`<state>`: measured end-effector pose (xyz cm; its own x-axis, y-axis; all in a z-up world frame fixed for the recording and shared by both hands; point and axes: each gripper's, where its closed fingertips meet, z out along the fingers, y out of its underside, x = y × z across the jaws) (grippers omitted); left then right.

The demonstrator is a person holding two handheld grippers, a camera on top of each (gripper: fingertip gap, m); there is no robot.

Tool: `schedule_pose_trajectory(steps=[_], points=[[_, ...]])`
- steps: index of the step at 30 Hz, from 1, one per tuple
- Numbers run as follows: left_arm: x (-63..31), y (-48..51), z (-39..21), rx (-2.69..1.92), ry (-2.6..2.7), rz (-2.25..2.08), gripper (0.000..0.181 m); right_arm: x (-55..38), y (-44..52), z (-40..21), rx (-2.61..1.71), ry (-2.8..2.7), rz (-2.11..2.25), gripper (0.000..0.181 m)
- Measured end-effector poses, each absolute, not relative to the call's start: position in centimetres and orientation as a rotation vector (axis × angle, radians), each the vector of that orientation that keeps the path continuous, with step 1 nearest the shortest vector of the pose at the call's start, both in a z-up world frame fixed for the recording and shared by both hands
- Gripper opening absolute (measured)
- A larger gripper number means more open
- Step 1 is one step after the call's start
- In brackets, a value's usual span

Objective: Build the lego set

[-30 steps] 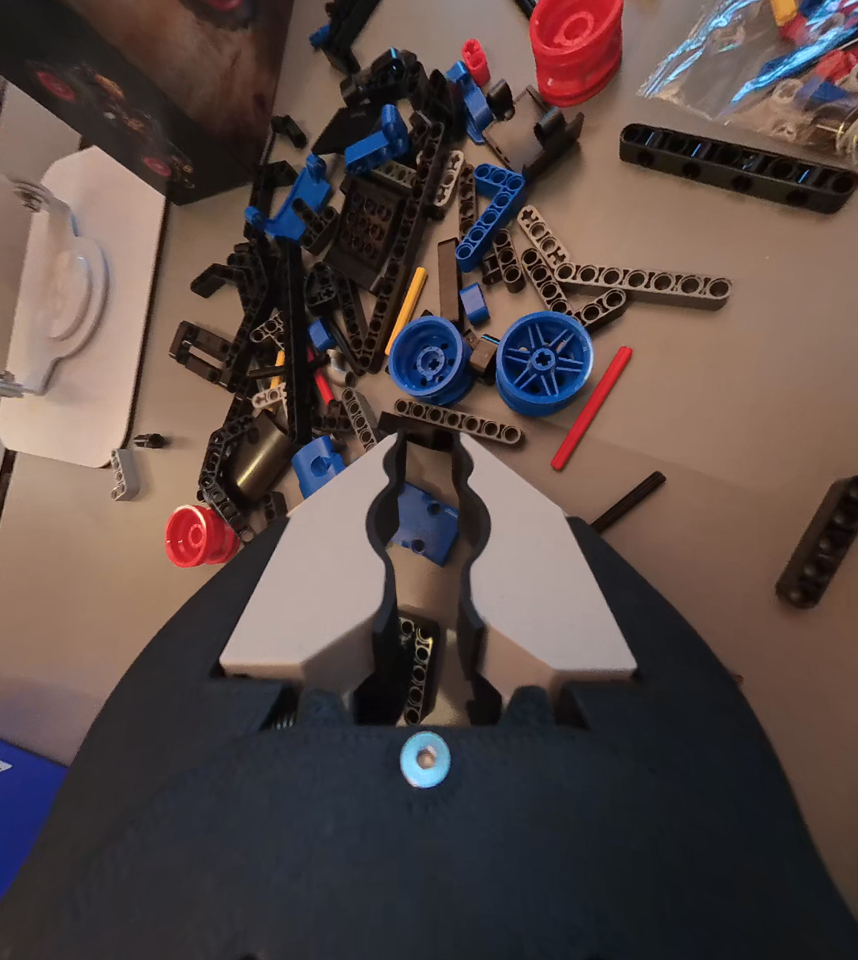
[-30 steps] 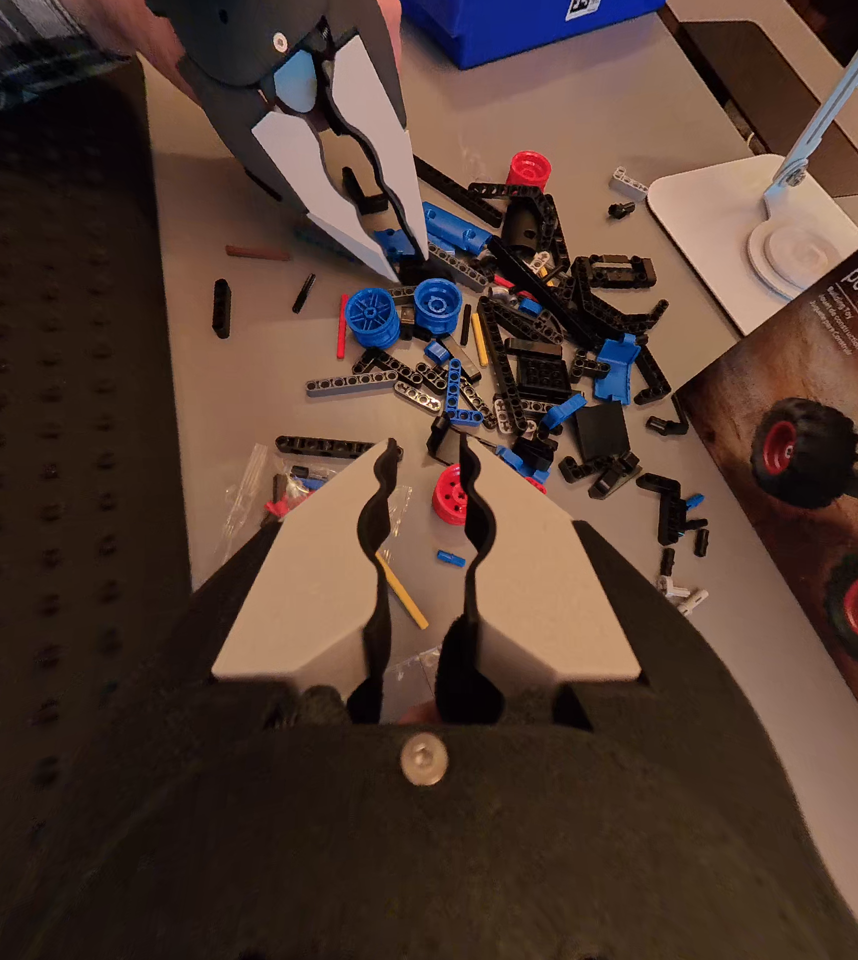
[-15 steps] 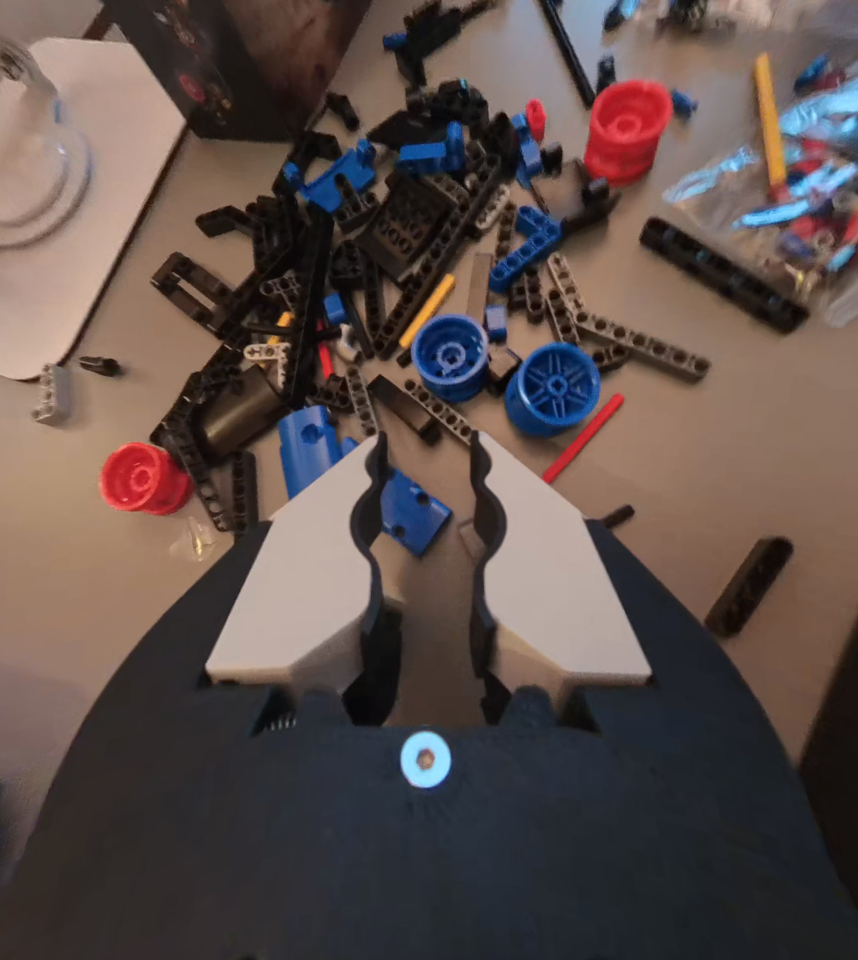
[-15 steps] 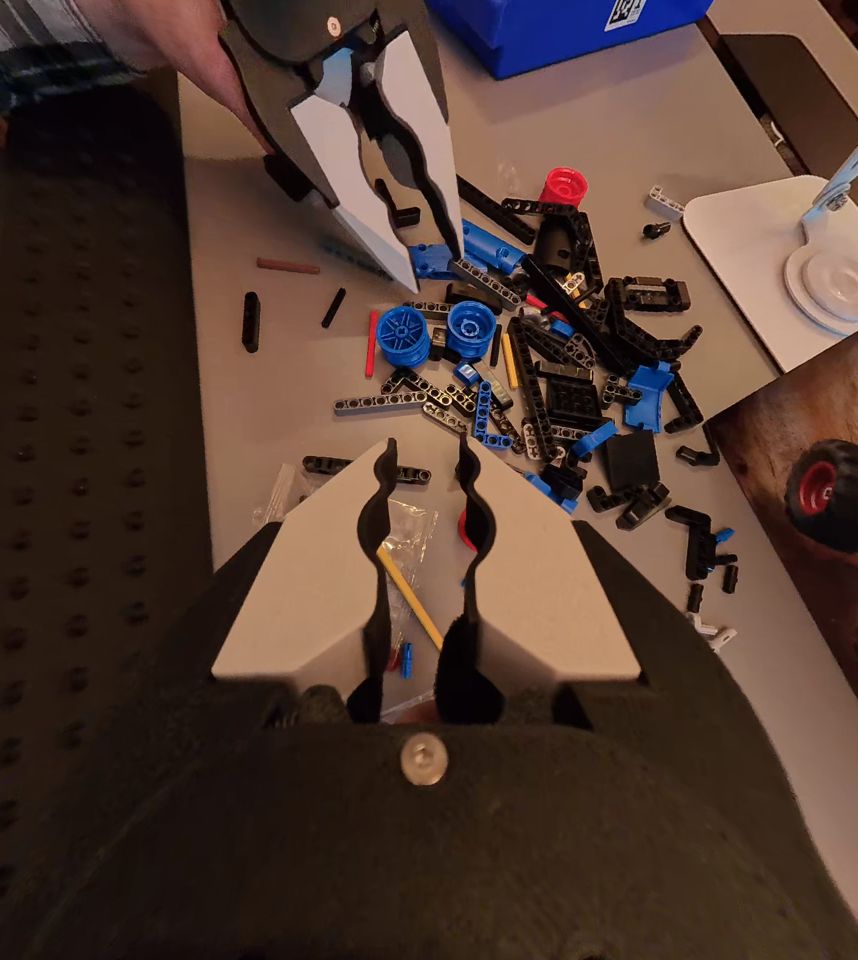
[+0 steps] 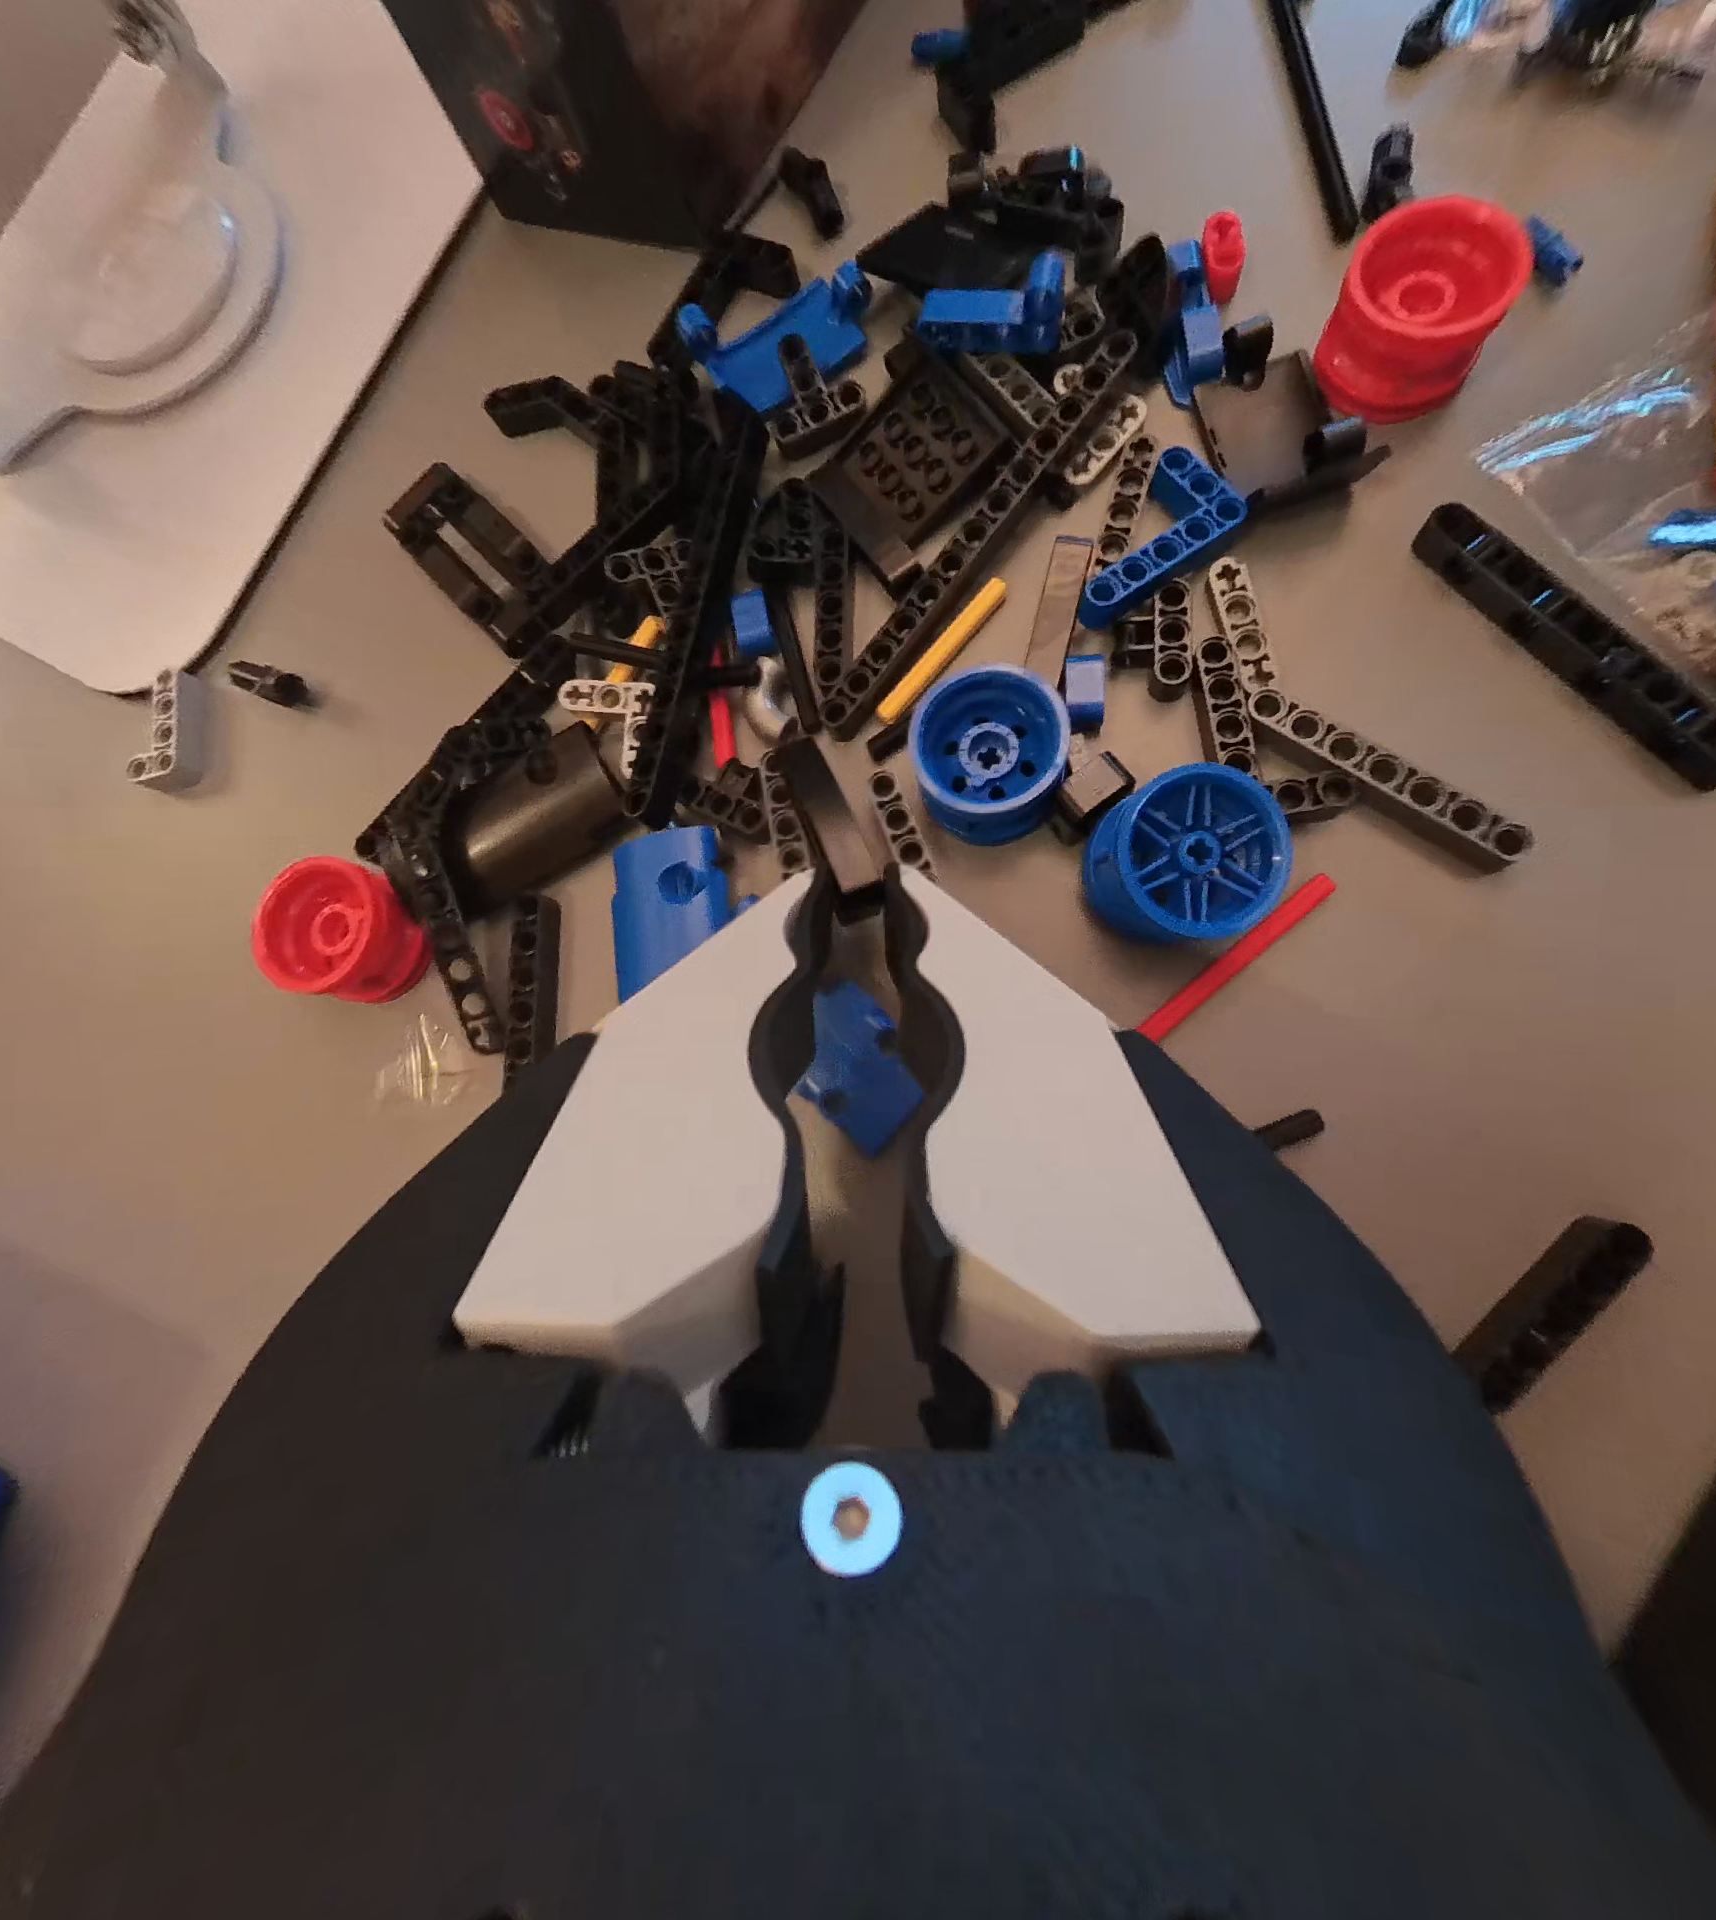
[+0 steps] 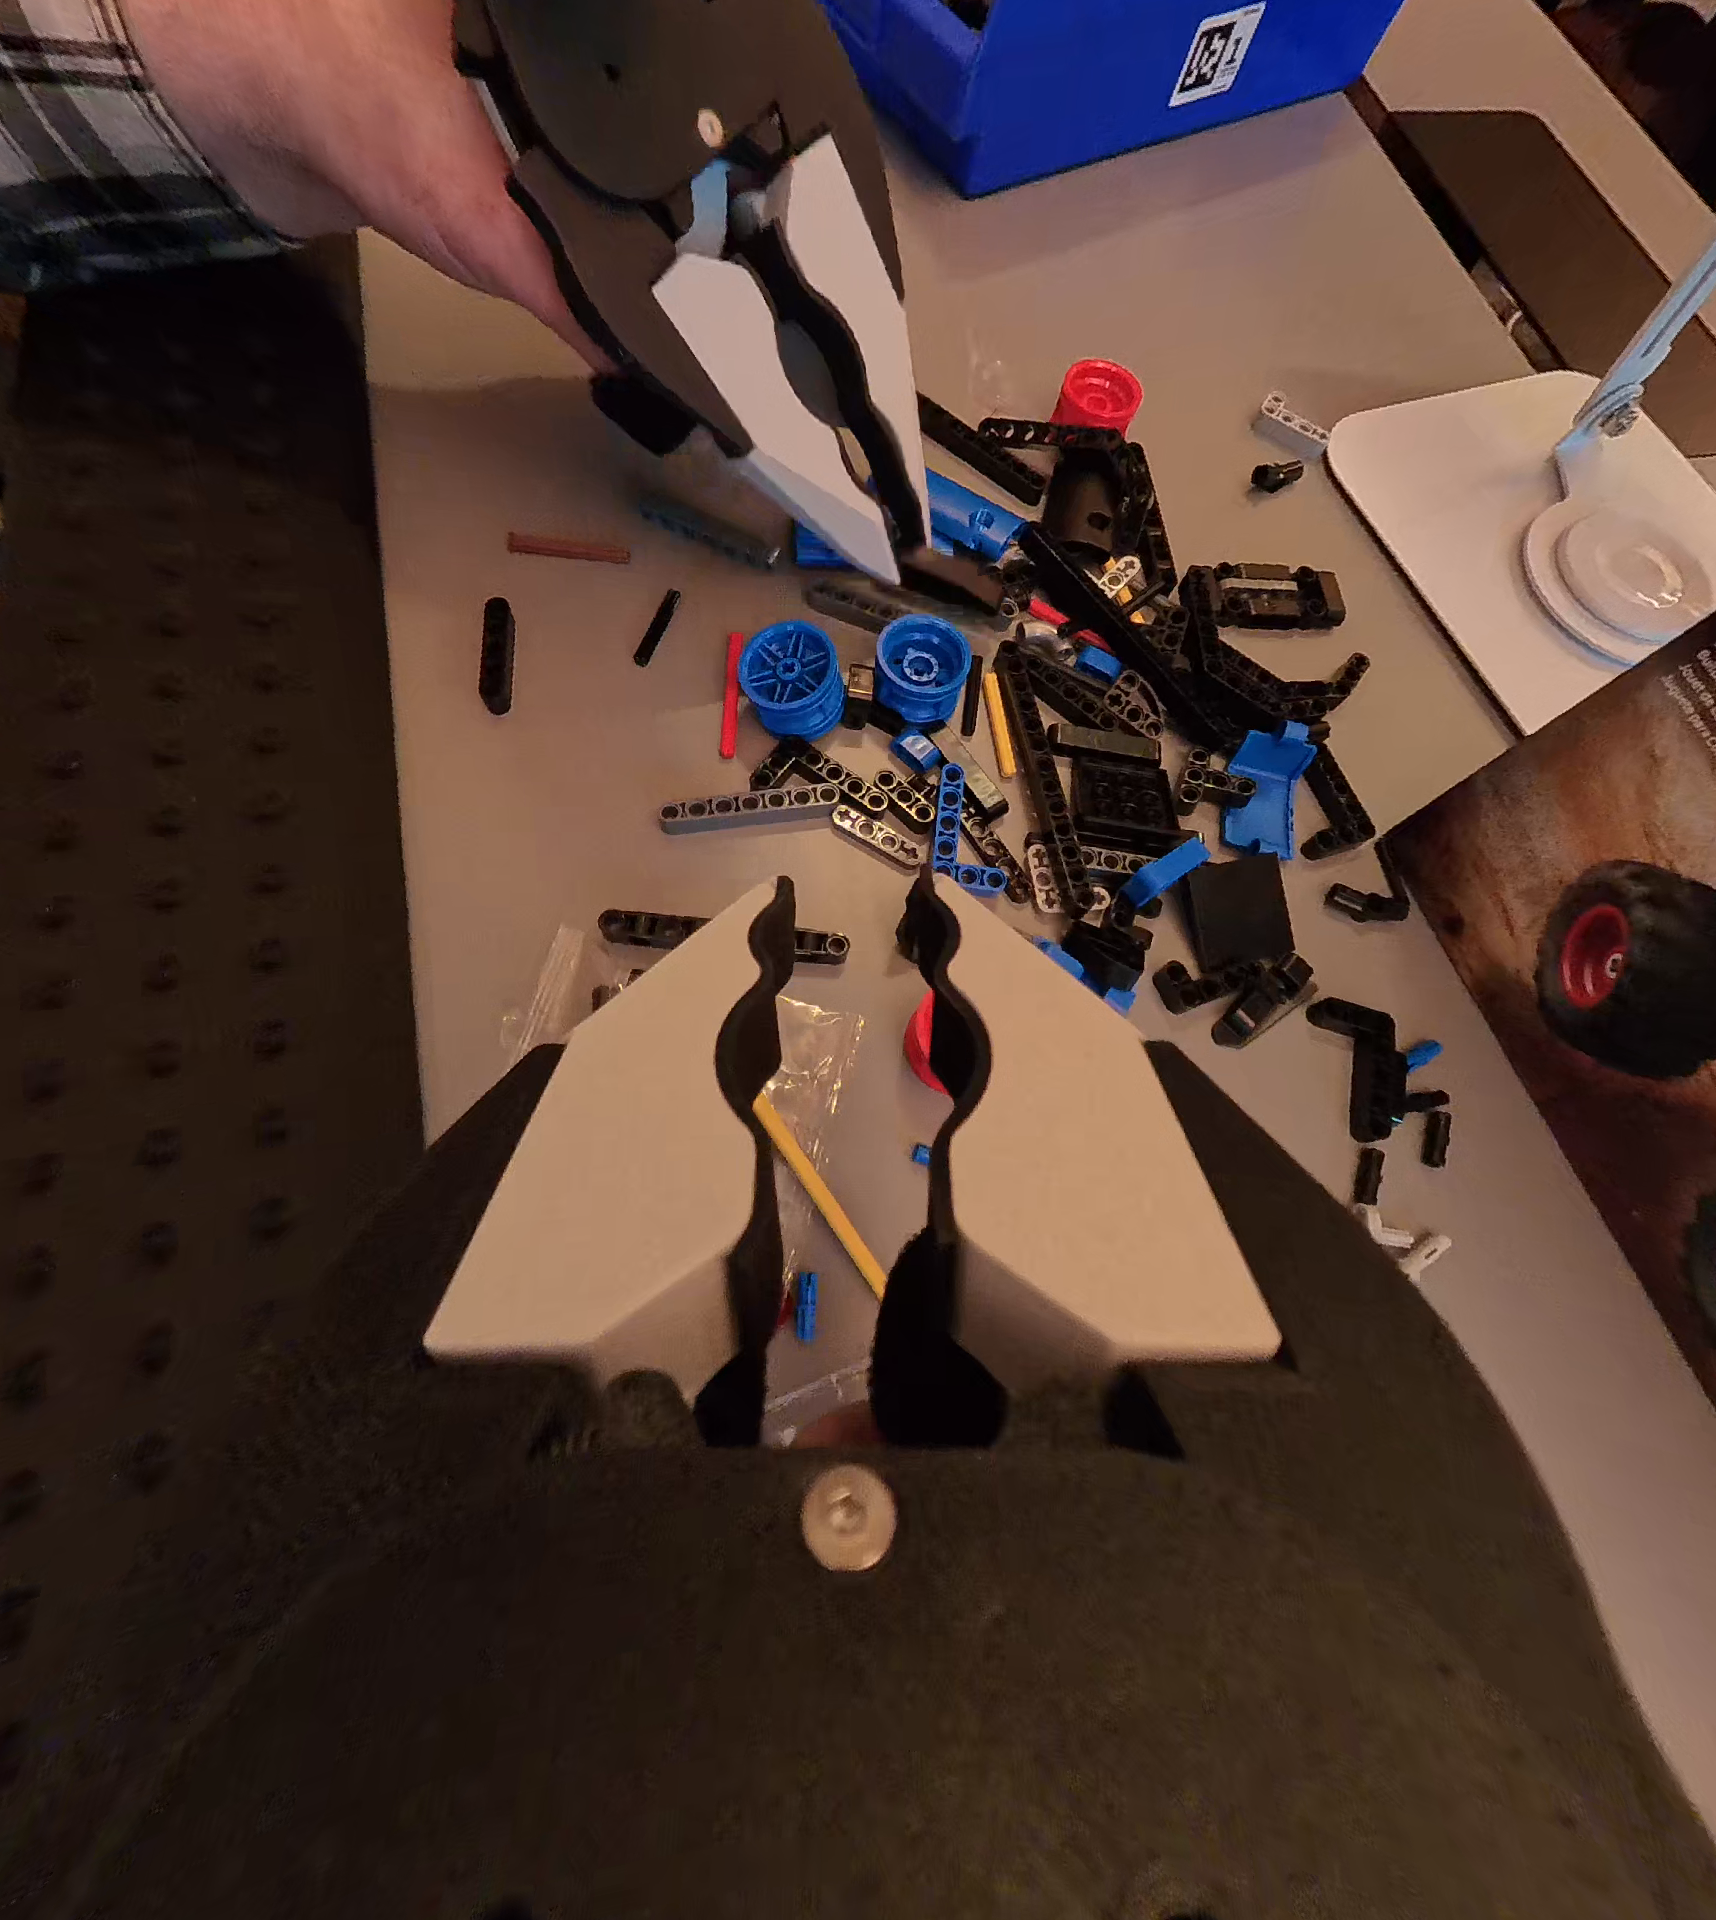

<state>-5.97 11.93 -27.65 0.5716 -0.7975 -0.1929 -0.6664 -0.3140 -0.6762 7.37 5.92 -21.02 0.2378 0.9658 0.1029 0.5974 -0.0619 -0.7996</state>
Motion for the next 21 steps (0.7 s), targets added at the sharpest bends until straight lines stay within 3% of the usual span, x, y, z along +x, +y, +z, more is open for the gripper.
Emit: schedule_pose_trajectory(steps=[7,12,17,21], points=[[-4.4,9.7,-20.3,-1.819,0.924,-0.735,0.007,5.7,5.8,-19.1,-1.767,-1.298,0.702,0.025],[-2.6,7.0,-15.6,-1.604,0.809,-1.077,0.007,1.9,4.8,-16.7,-1.730,-1.089,1.038,0.028],[-0.8,4.3,-14.7,-1.511,0.850,-1.203,0.007,-0.3,4.8,-15.0,-1.689,-0.927,1.290,0.028],[-0.7,3.3,-14.3,-1.473,0.817,-1.284,0.007,-0.9,4.2,-14.1,-1.651,-0.895,1.410,0.013]])
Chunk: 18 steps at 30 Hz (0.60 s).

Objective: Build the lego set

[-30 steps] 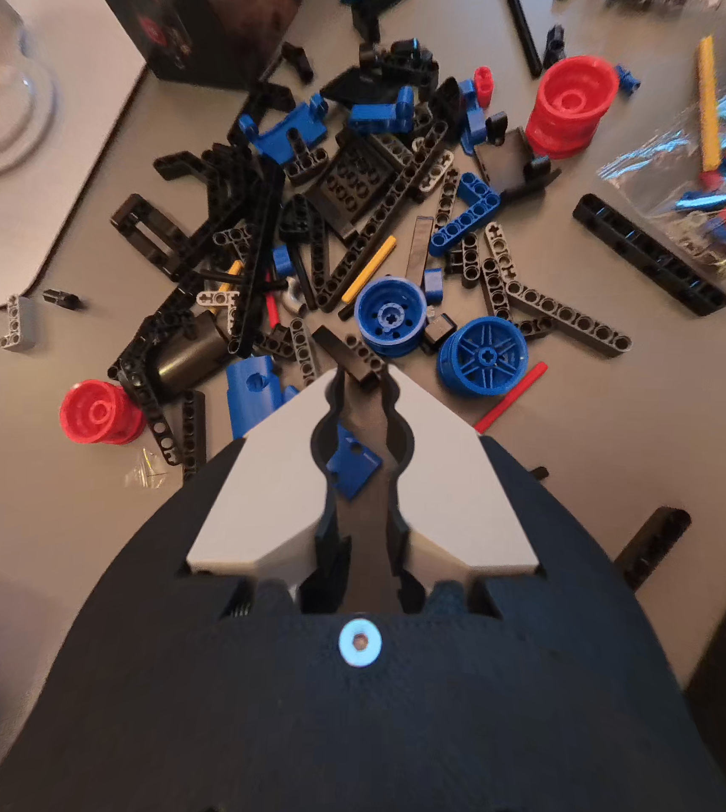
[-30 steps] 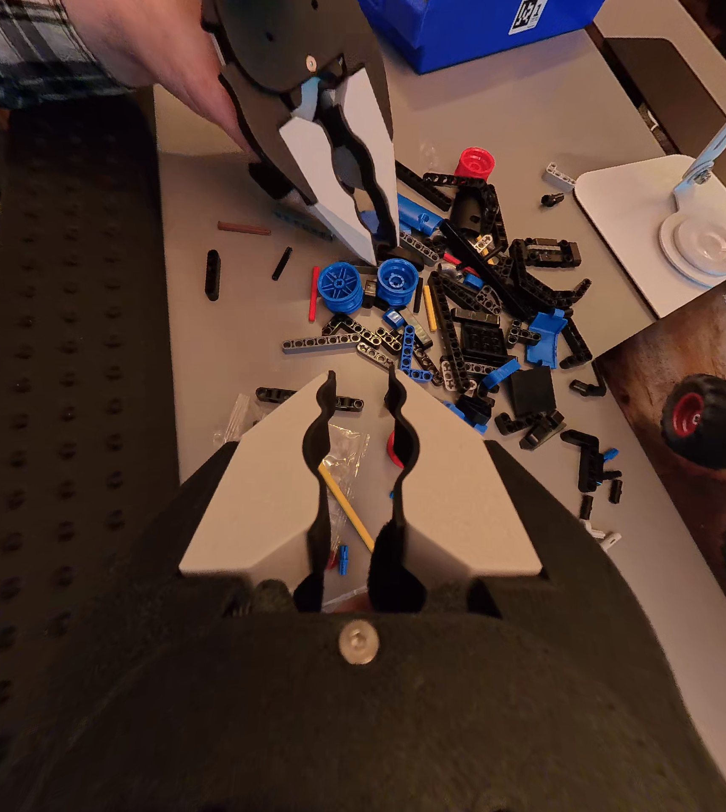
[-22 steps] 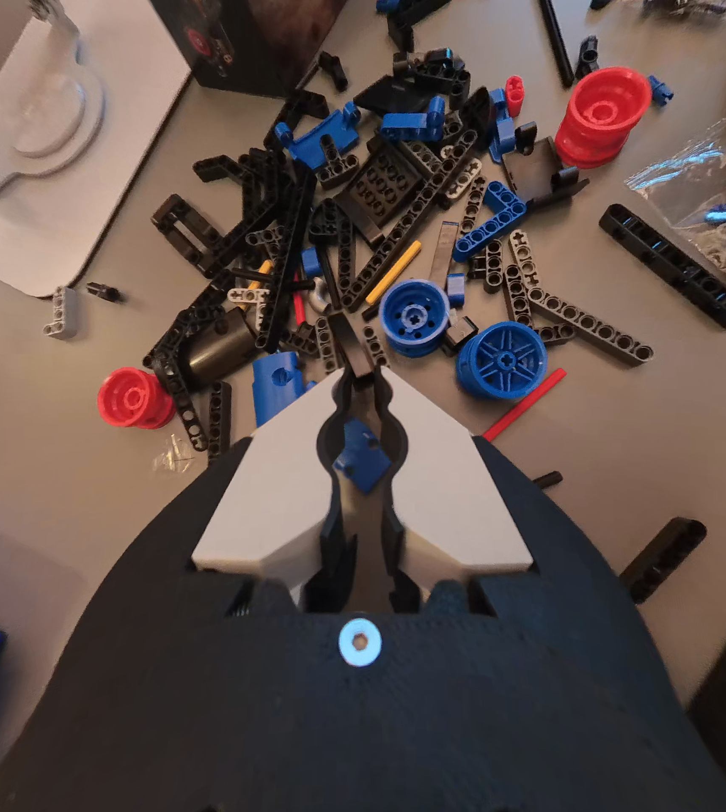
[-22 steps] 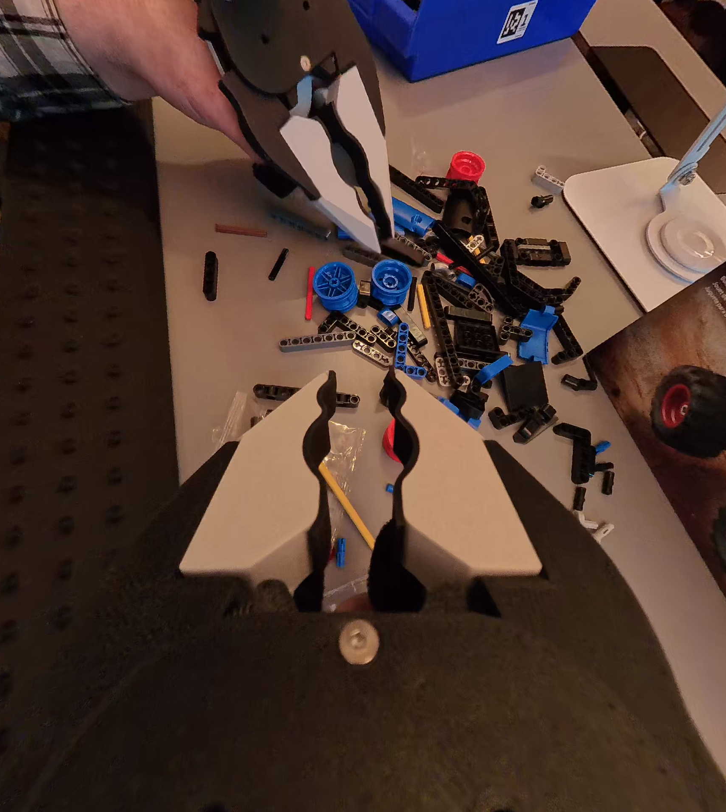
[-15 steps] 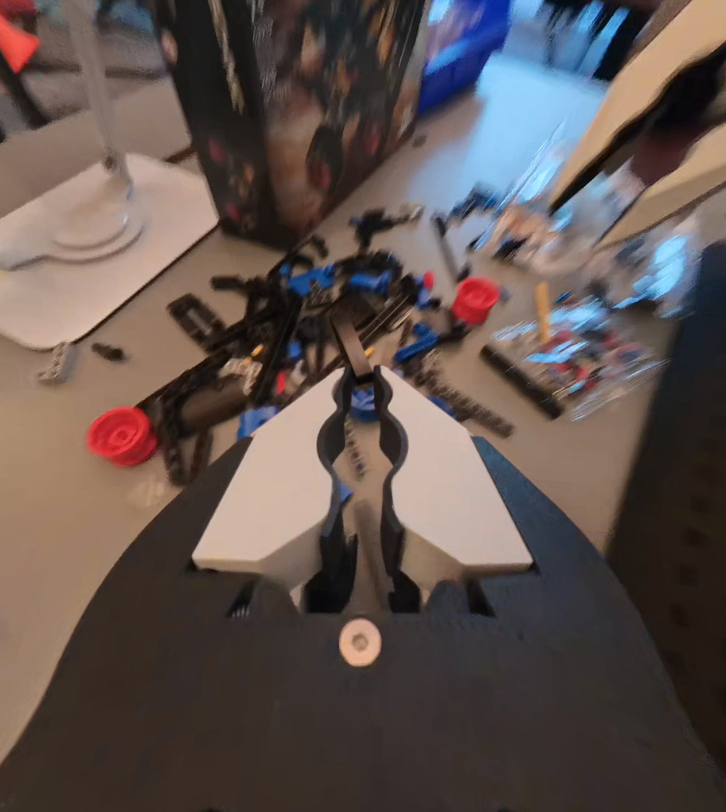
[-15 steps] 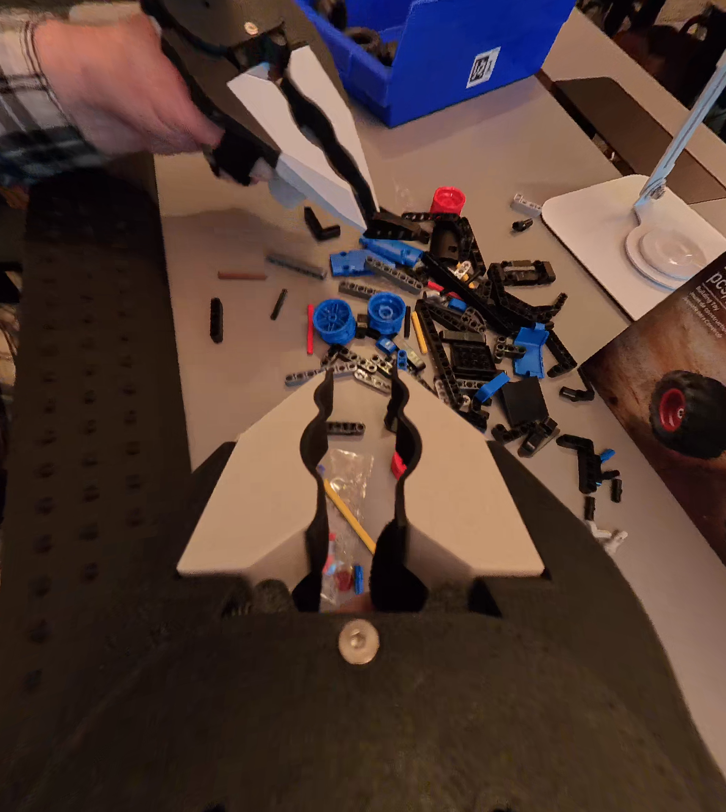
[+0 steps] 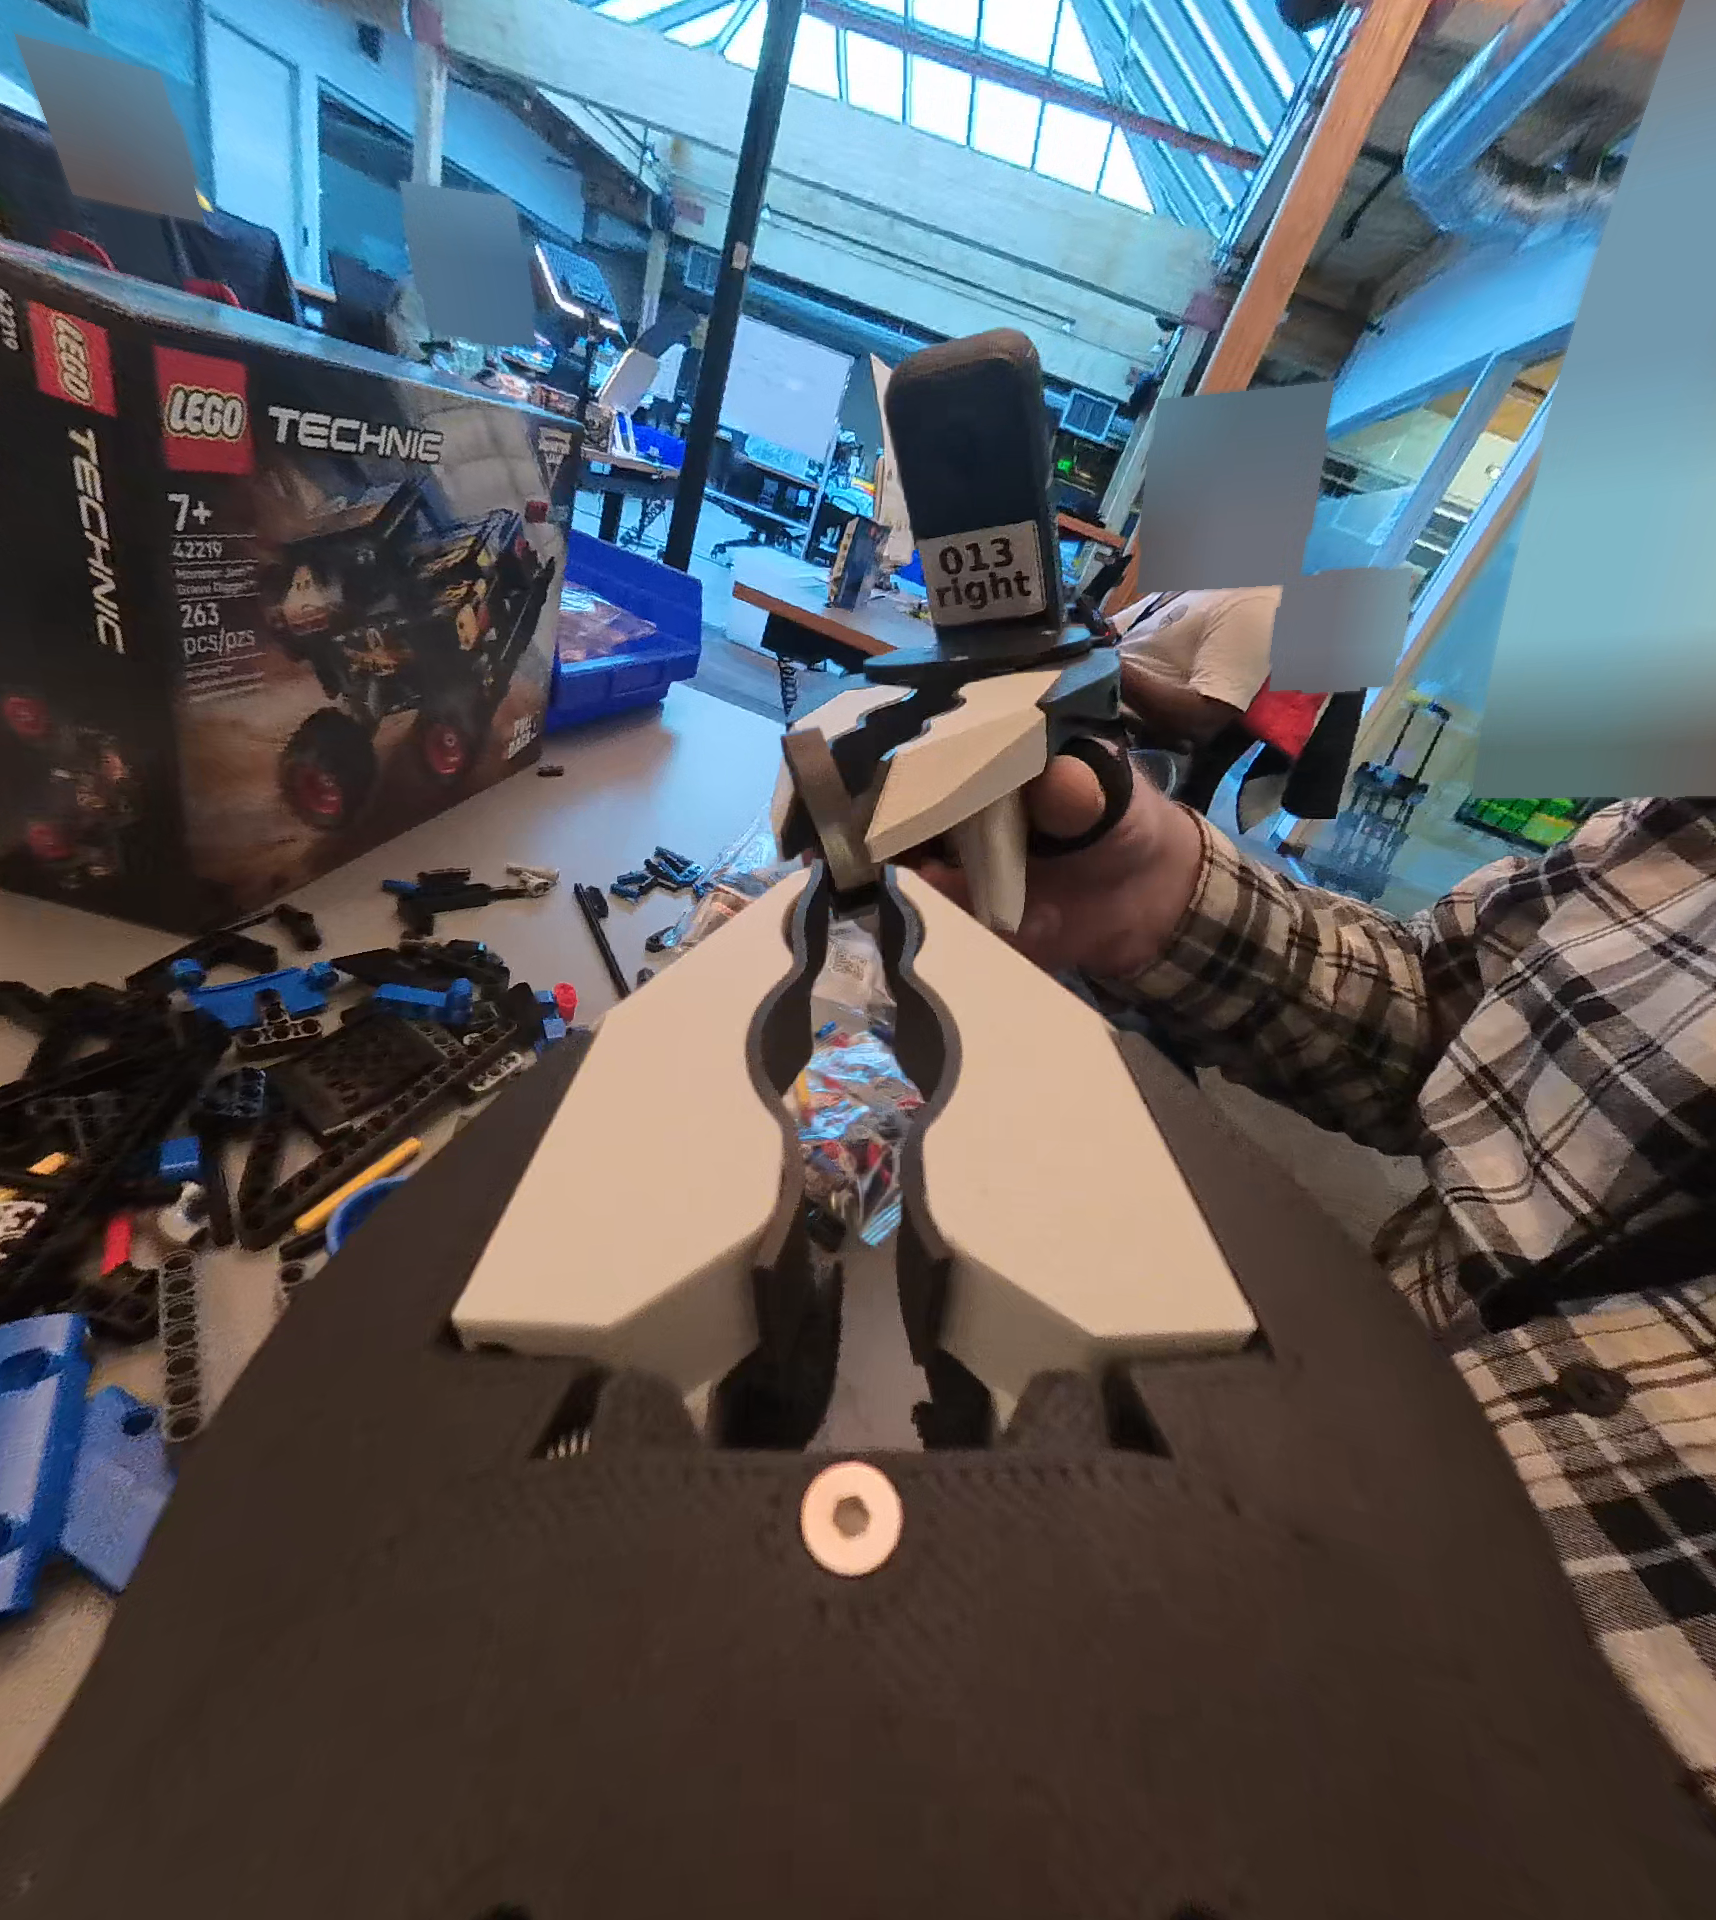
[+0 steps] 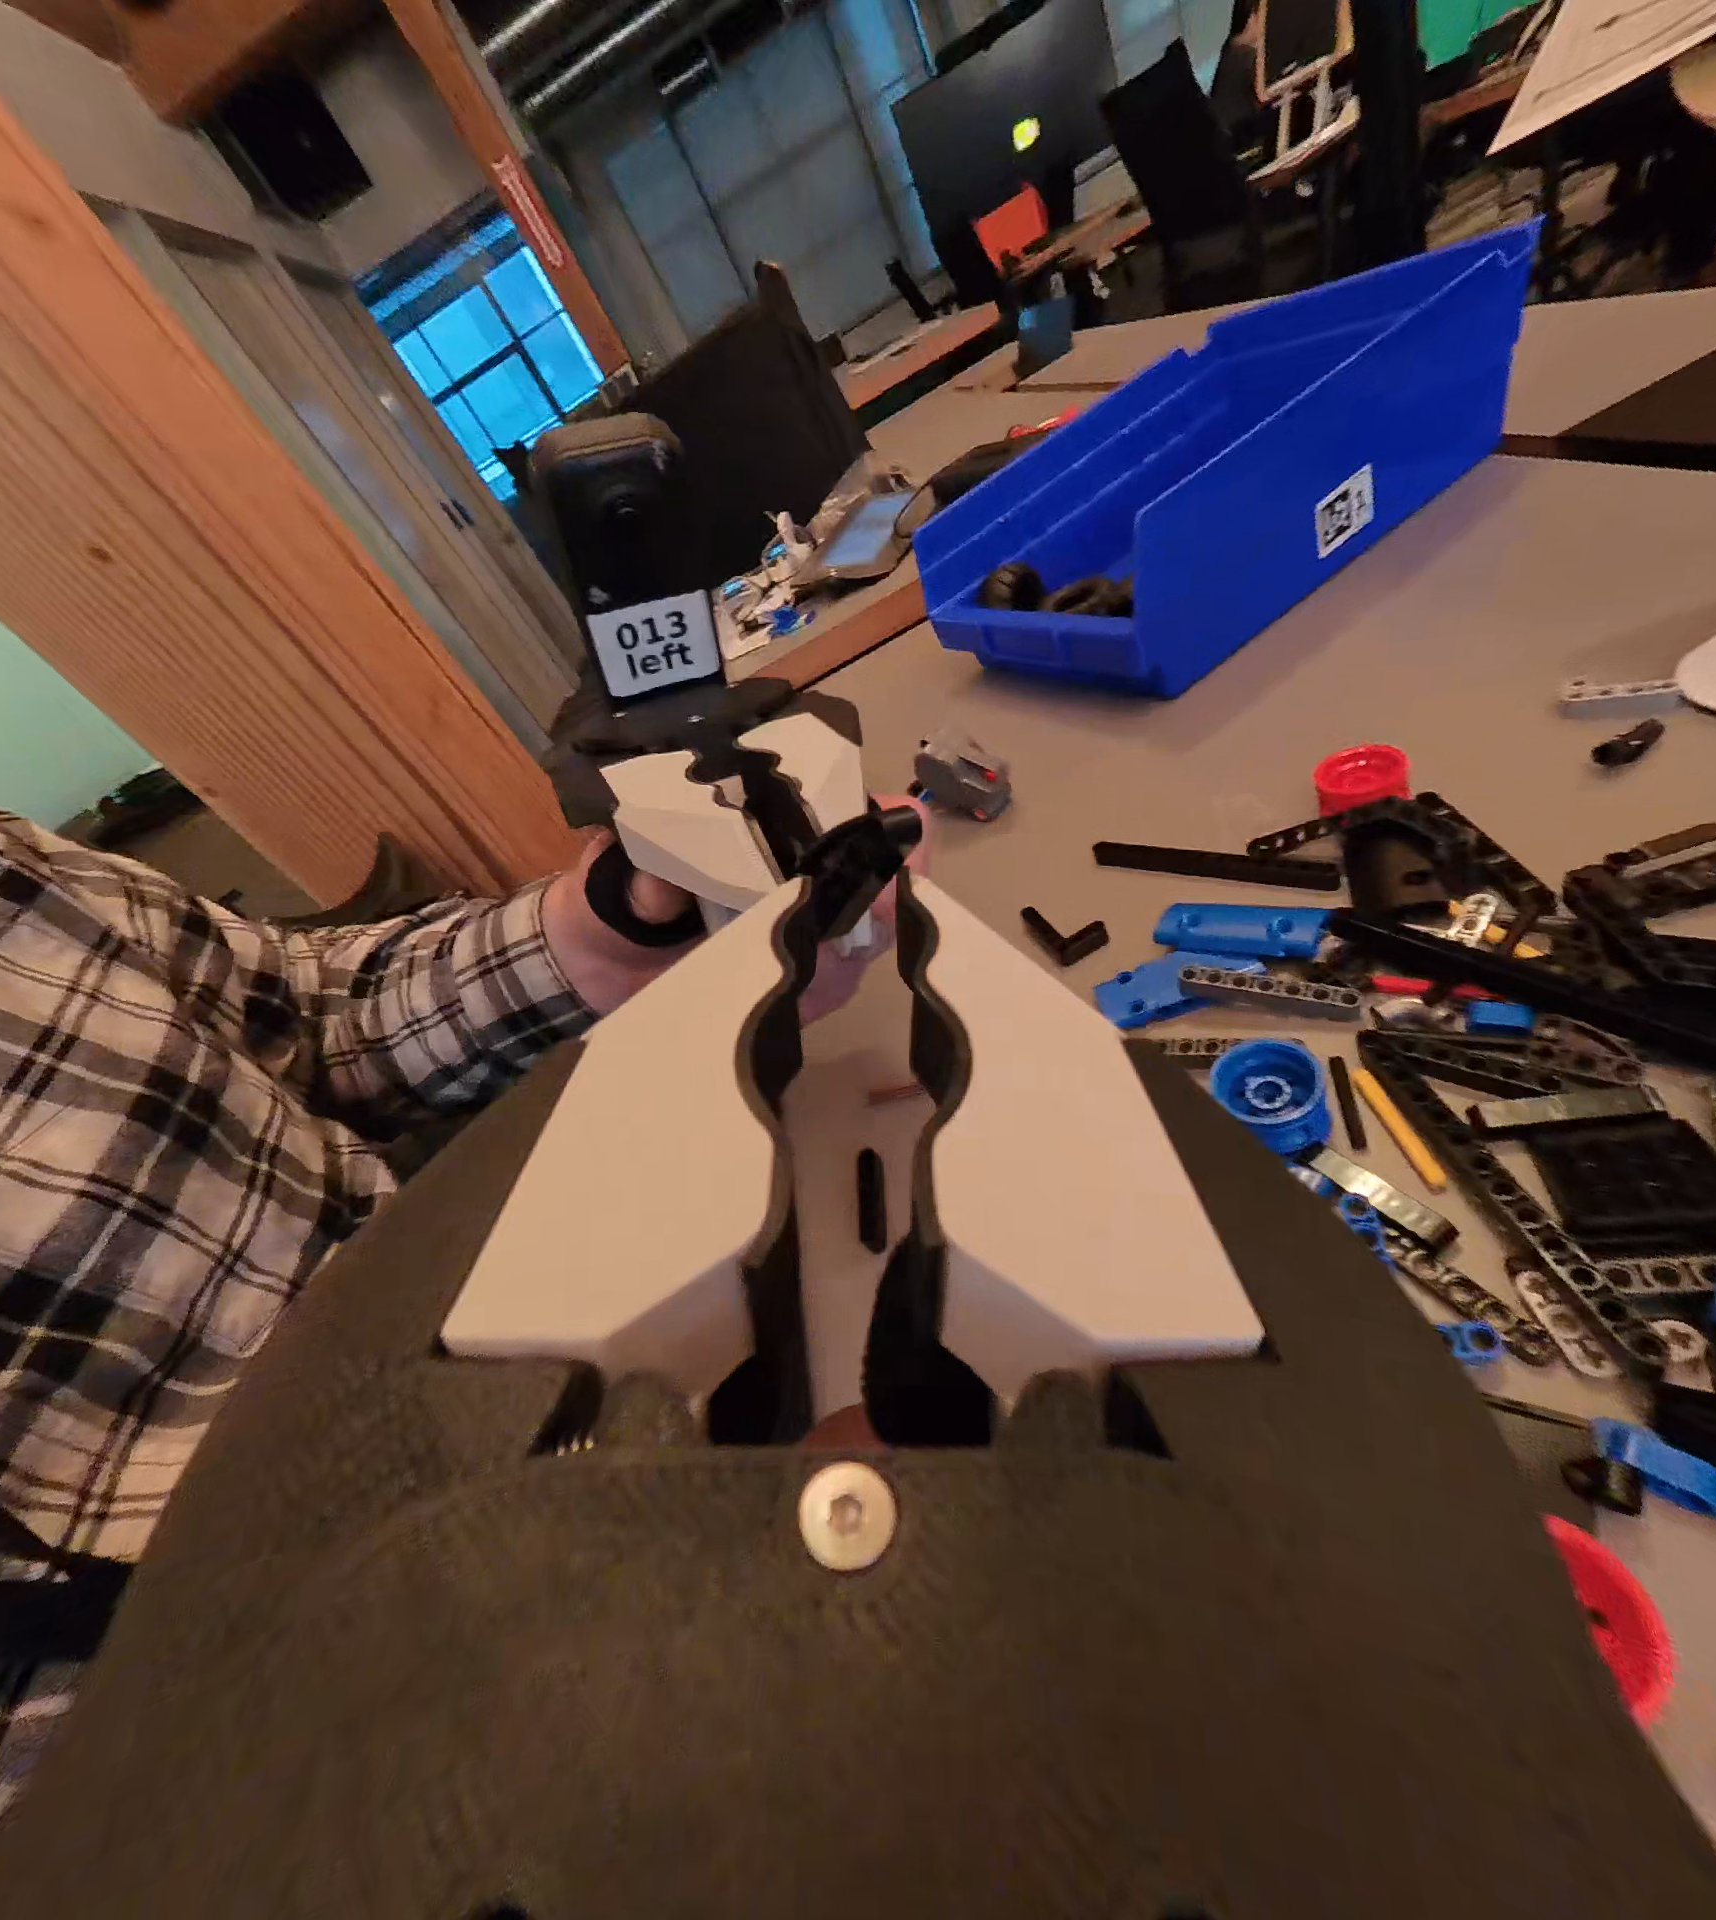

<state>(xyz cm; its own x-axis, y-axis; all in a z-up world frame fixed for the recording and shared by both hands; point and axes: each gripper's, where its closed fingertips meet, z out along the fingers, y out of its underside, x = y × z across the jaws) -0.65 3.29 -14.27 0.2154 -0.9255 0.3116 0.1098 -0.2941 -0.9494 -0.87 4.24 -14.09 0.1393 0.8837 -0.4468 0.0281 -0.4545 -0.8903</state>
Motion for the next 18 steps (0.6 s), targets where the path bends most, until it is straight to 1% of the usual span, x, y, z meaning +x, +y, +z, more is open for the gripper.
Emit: schedule_pose_trajectory(steps=[2,5,8,10,12,15,17,18], points=[[-0.6,2.9,-14.6,-1.489,0.825,-1.299,0.007,-0.9,3.6,-13.9,-1.627,-0.930,1.413,0.008],[-0.9,2.2,-15.1,-1.513,0.888,-1.256,0.009,-0.8,2.9,-13.8,-1.615,-0.970,1.376,0.006],[-1.5,1.4,-16.8,-1.596,1.021,-1.117,0.023,-0.2,2.7,-14.3,-1.643,-0.990,1.322,0.006],[-2.5,0.8,-19.6,-1.669,1.199,-0.926,0.028,0.2,2.5,-14.7,-1.666,-1.003,1.293,0.006],[-3.6,0.0,-23.1,-1.734,1.411,-0.709,0.038,0.5,2.1,-15.4,-1.688,-1.036,1.262,0.006],[-5.2,0.3,-27.2,-1.753,1.614,-0.378,0.036,0.5,1.5,-16.3,-1.711,-1.059,1.255,0.006],[-4.9,0.2,-28.2,-1.747,1.650,-0.349,0.033,0.5,1.4,-17.1,-1.737,-1.058,1.252,0.006],[-4.7,0.4,-28.5,-1.733,1.655,-0.325,0.025,0.5,1.4,-17.4,-1.746,-1.054,1.253,0.006]])
